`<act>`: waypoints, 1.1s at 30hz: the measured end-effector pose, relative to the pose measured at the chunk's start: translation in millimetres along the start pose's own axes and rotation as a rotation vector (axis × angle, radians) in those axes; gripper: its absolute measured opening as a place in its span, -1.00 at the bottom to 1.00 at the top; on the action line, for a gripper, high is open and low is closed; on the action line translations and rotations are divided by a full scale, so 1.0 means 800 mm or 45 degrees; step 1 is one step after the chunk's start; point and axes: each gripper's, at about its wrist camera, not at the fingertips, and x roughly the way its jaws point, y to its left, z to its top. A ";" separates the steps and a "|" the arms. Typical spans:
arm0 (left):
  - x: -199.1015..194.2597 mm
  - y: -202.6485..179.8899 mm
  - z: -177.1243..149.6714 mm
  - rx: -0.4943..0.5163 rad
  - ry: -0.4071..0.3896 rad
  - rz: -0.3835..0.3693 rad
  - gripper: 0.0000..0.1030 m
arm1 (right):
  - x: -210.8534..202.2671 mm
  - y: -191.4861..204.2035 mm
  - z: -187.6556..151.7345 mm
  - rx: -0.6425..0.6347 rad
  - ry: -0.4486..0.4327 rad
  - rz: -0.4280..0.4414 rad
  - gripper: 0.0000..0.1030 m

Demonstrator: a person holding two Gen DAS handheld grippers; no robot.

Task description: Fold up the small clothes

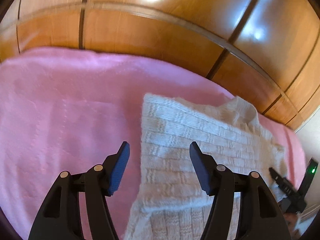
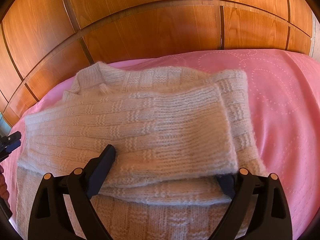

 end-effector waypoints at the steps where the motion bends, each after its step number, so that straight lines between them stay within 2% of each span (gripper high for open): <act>1: 0.005 0.004 0.004 -0.017 0.012 -0.031 0.19 | 0.000 0.000 0.000 0.001 -0.001 0.002 0.79; 3: 0.012 0.002 0.008 -0.007 0.023 -0.054 0.14 | -0.001 0.000 0.000 0.001 0.000 0.001 0.79; 4: 0.019 -0.001 0.009 0.010 0.034 -0.060 0.03 | 0.000 -0.001 0.000 0.002 -0.001 0.004 0.79; 6: 0.035 -0.007 0.008 0.053 0.072 -0.045 -0.62 | -0.001 0.000 0.000 0.004 -0.003 0.007 0.79; 7: 0.040 -0.008 0.007 0.078 0.067 -0.012 -0.81 | 0.000 0.000 0.001 0.005 -0.002 0.008 0.79; 8: 0.041 -0.009 0.006 0.101 0.049 0.015 -0.91 | -0.001 0.000 0.001 0.004 -0.003 0.007 0.79; 10: 0.030 -0.008 0.006 0.102 -0.001 0.024 -0.94 | -0.005 0.005 0.002 -0.016 -0.017 -0.016 0.71; 12: 0.021 -0.008 0.008 0.138 -0.046 0.076 -0.94 | -0.013 0.010 0.006 -0.036 -0.036 -0.017 0.63; 14: 0.026 -0.001 0.007 0.149 -0.028 0.119 -0.94 | -0.015 0.015 0.008 -0.048 -0.056 -0.015 0.52; 17: 0.046 0.007 0.000 0.145 -0.006 0.201 -0.94 | -0.002 0.030 0.009 -0.100 -0.033 -0.015 0.51; 20: 0.051 0.002 -0.005 0.182 -0.019 0.257 -0.93 | 0.016 0.030 0.008 -0.092 -0.007 -0.020 0.61; 22: 0.045 -0.001 -0.004 0.184 -0.024 0.304 -0.79 | 0.023 0.026 0.009 -0.060 0.001 0.006 0.65; 23: 0.037 -0.001 -0.003 0.163 -0.031 0.345 -0.48 | 0.022 0.026 0.009 -0.059 -0.002 0.010 0.66; 24: 0.026 -0.001 -0.003 0.136 -0.057 0.364 -0.39 | 0.022 0.025 0.008 -0.057 -0.003 0.013 0.67; 26: -0.012 -0.010 -0.010 0.113 -0.173 0.270 -0.39 | 0.025 0.025 0.009 -0.056 0.003 0.028 0.72; 27: -0.021 -0.018 -0.018 0.129 -0.173 0.237 -0.39 | 0.025 0.025 0.009 -0.054 0.003 0.030 0.72; 29: -0.010 -0.030 -0.038 0.189 -0.065 0.208 -0.39 | 0.025 0.026 0.009 -0.055 0.003 0.029 0.73; 31: 0.016 -0.036 -0.061 0.288 0.015 0.311 -0.39 | 0.024 0.027 0.010 -0.057 0.006 0.028 0.74; 32: 0.014 -0.038 -0.066 0.313 -0.021 0.328 -0.39 | 0.022 0.027 0.011 -0.055 0.013 0.027 0.74; 33: 0.009 -0.040 -0.063 0.309 -0.014 0.340 -0.39 | 0.018 0.025 0.012 -0.052 0.021 0.022 0.74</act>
